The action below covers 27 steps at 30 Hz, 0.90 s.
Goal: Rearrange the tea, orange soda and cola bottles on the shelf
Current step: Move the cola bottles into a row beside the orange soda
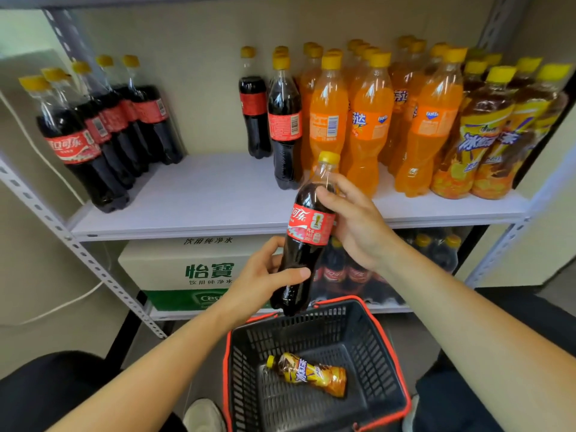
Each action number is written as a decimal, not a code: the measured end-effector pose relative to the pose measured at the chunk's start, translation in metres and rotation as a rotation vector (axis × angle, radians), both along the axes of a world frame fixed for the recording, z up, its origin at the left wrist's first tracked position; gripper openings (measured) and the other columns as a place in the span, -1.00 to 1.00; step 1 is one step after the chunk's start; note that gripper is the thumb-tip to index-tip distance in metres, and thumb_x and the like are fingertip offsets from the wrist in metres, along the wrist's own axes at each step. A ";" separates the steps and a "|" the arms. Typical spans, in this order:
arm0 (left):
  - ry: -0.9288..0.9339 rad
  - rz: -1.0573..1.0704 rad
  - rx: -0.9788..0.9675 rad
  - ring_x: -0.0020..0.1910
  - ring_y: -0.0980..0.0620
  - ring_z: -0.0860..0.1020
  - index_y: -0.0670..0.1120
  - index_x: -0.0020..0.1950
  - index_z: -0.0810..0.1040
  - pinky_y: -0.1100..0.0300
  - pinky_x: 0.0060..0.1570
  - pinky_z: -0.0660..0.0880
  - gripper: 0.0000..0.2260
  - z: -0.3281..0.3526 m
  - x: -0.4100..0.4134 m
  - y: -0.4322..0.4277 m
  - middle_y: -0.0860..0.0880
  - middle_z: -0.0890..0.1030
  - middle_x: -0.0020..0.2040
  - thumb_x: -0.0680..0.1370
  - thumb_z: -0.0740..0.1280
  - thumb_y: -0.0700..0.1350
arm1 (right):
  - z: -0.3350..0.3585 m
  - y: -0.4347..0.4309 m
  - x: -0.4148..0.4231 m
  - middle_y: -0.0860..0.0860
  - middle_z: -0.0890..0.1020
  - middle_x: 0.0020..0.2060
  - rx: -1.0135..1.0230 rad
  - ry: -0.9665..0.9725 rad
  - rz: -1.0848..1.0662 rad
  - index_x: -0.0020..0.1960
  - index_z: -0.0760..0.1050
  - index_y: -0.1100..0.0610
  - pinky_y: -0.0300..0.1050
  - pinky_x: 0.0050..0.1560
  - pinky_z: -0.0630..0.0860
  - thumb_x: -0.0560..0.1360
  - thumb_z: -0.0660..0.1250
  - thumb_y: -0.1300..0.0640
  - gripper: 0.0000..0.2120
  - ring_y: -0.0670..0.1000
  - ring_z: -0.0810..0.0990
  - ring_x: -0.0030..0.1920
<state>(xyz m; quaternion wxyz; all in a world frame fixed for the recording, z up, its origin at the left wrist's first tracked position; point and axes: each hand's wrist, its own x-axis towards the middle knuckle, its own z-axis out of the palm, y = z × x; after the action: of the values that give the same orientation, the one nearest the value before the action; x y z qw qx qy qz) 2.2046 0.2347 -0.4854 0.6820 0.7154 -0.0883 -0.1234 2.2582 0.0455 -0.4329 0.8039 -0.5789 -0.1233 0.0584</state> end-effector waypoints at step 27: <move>-0.128 0.048 0.099 0.18 0.02 0.64 0.14 0.36 0.53 0.11 0.18 0.56 -0.41 0.006 0.009 -0.010 0.00 0.68 0.19 0.34 0.57 0.03 | 0.013 -0.009 0.007 0.02 0.70 0.12 -0.066 0.013 -0.124 0.21 0.62 0.00 -0.05 -0.06 0.59 0.60 0.37 0.04 -0.79 0.03 0.66 0.12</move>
<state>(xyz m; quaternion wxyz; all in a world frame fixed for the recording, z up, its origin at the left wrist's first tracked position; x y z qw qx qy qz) 2.2137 0.2248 -0.4792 0.6415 0.7566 -0.1082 -0.0654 2.2655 0.0361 -0.4197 0.7874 -0.6110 -0.0799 0.0163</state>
